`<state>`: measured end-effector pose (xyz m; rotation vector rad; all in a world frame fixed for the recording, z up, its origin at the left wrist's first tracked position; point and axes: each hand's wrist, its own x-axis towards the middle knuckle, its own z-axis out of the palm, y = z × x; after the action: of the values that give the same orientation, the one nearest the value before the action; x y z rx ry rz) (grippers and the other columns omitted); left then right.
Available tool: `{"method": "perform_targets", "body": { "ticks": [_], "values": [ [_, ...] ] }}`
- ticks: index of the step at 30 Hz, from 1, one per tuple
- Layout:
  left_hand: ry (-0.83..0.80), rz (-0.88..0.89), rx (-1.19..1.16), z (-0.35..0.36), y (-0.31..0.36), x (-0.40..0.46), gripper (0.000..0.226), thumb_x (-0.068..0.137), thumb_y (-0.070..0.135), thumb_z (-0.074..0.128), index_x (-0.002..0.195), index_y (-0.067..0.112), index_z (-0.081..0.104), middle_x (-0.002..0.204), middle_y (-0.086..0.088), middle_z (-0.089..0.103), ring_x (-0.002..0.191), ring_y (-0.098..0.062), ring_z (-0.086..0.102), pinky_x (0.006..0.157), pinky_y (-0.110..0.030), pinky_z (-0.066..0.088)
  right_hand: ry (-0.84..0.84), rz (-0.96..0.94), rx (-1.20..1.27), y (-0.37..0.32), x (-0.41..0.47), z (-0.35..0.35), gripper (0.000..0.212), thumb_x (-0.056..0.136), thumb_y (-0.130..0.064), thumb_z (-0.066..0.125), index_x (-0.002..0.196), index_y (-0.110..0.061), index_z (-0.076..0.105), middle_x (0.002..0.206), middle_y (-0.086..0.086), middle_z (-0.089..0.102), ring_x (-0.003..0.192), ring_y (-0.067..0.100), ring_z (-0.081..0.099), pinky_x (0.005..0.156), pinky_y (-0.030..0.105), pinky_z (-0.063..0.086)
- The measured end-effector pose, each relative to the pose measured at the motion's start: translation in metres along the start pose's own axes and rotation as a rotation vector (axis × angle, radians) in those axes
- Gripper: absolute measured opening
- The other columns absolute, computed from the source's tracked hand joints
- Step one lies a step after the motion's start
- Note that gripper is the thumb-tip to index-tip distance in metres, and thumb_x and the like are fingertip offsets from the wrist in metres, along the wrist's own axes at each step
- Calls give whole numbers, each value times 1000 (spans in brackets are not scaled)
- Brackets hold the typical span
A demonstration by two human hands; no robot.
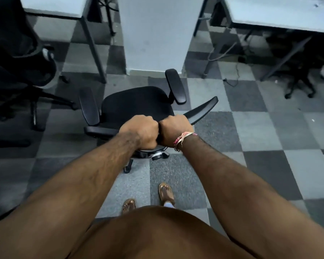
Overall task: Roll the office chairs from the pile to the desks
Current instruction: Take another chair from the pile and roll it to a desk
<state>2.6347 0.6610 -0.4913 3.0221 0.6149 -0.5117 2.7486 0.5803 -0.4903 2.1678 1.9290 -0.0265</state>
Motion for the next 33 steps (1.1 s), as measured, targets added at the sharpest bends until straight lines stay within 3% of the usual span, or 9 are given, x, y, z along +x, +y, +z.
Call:
{"method": "perform_targets", "body": {
  "ticks": [2,7,10,15,19,24,28,33],
  "values": [
    [0,65,33,-3,11,0,19,81,37,55,68,24,61,63,7,56,58,-16,56,59,-33,53,-4,74,24,1,-18,4,31,78,-43,58,60,-22,45,56,-7,44,57,22,57,54,27,35],
    [-12,248,89,-12,46,5,20,79,39,56,65,24,55,62,8,53,59,-19,55,60,-33,50,3,264,91,9,-69,14,25,76,-45,59,64,-24,51,69,-5,63,62,23,62,56,28,36],
    [-6,356,138,-14,68,11,20,80,42,56,71,25,62,65,8,58,62,-18,59,61,-34,54,-15,344,105,14,-97,21,28,76,-49,59,64,-25,50,62,-6,57,59,22,60,55,28,37],
    [46,530,212,-22,109,26,31,84,46,56,61,26,48,62,9,53,59,-16,56,60,-33,54,-47,477,113,30,-137,30,33,76,-51,61,63,-25,47,56,-8,44,53,22,52,54,28,36],
    [71,623,206,-27,141,35,34,84,46,58,60,25,47,61,8,52,54,-14,51,60,-33,56,-55,576,119,43,-166,41,36,75,-55,60,62,-23,50,60,-5,56,56,25,60,54,28,37],
    [83,740,254,-36,179,57,35,84,47,57,61,24,45,61,8,49,53,-14,47,60,-33,54,-46,672,138,63,-197,50,38,78,-55,59,62,-23,45,64,-3,60,53,24,48,55,28,37],
    [86,816,284,-43,213,77,36,84,50,58,62,25,45,61,8,49,54,-15,48,61,-34,55,-37,749,143,86,-217,58,37,76,-52,59,60,-23,42,68,-1,64,61,27,63,55,28,36],
    [85,875,303,-55,251,109,32,80,52,58,64,26,47,62,8,49,61,-20,56,63,-35,56,-16,830,139,121,-235,69,32,75,-52,57,63,-23,48,68,-1,65,57,27,59,56,28,37]
  ]
}}
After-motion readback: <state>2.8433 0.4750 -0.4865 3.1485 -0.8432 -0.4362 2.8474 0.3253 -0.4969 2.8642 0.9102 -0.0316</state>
